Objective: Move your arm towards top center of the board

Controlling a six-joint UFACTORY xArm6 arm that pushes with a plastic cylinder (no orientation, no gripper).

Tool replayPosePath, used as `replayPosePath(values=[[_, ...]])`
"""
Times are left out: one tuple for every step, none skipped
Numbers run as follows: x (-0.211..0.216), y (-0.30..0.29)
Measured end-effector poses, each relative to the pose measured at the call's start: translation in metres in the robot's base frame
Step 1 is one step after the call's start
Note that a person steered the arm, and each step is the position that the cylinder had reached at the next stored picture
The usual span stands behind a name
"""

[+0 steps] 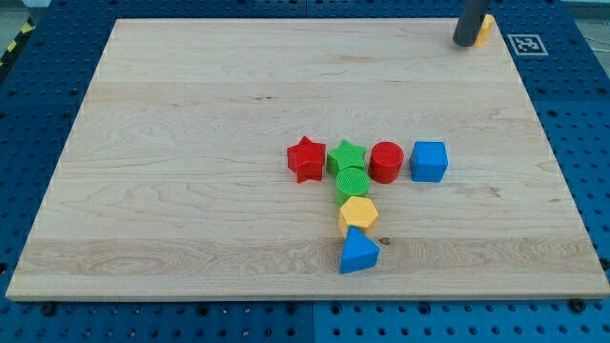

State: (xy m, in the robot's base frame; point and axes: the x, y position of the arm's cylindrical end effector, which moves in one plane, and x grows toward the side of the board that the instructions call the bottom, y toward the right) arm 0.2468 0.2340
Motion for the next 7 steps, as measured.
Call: replayPosePath(values=[[0.005, -0.007], [0.015, -0.018], [0.015, -0.024], [0.016, -0.038], [0.016, -0.051], [0.016, -0.051], [0.016, -0.055]])
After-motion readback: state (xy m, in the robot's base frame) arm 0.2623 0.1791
